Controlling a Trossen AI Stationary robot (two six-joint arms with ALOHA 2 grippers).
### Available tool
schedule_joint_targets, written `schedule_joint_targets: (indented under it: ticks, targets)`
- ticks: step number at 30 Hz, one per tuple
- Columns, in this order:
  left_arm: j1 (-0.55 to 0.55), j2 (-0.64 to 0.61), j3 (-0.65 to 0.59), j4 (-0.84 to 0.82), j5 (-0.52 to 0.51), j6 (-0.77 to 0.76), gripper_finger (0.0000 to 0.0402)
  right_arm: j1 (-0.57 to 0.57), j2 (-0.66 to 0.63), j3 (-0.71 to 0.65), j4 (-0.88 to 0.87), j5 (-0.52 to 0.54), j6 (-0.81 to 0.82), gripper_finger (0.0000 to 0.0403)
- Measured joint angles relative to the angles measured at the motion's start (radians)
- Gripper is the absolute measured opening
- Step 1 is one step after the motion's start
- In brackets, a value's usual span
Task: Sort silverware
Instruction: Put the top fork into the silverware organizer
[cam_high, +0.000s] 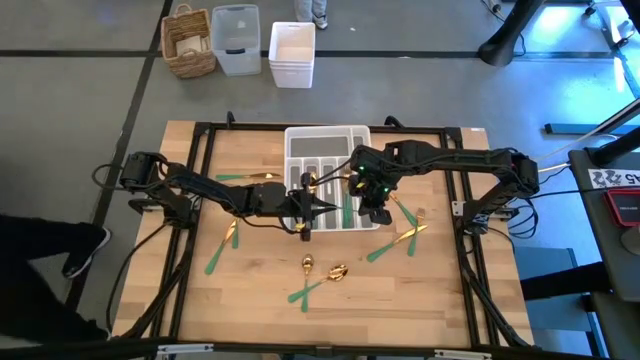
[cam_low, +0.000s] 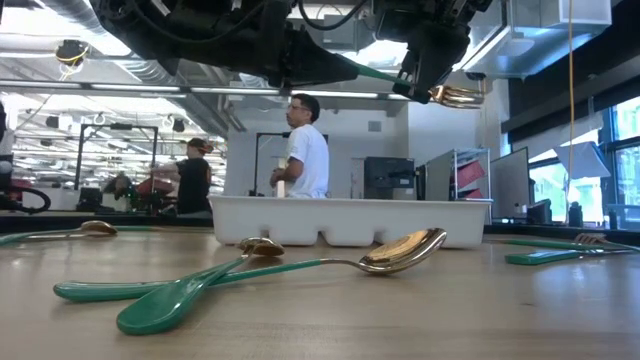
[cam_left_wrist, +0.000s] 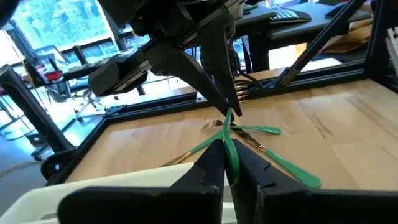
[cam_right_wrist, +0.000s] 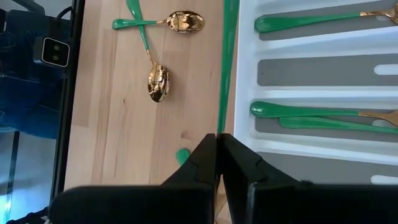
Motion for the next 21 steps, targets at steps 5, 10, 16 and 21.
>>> schedule_joint_targets:
  ticks: [5,10,16,21]
  targets:
    - [0.000,0.000,0.000,0.000,-0.001,-0.078,0.0003,0.000,0.000,0.000,0.000,0.007,0.001,0.0017]
    - [0.000,0.000,0.000,0.000,-0.001,-0.169,0.0002,0.000,0.000,0.000,0.001,0.011,0.002,0.0017]
    - [0.000,0.000,0.000,-0.016,-0.001,-0.253,0.0001,0.000,0.000,0.000,0.001,0.009,0.003,0.0017]
    - [0.000,0.000,0.000,-0.028,-0.001,-0.286,0.0001,0.000,0.000,0.000,0.001,0.006,0.004,0.0024]
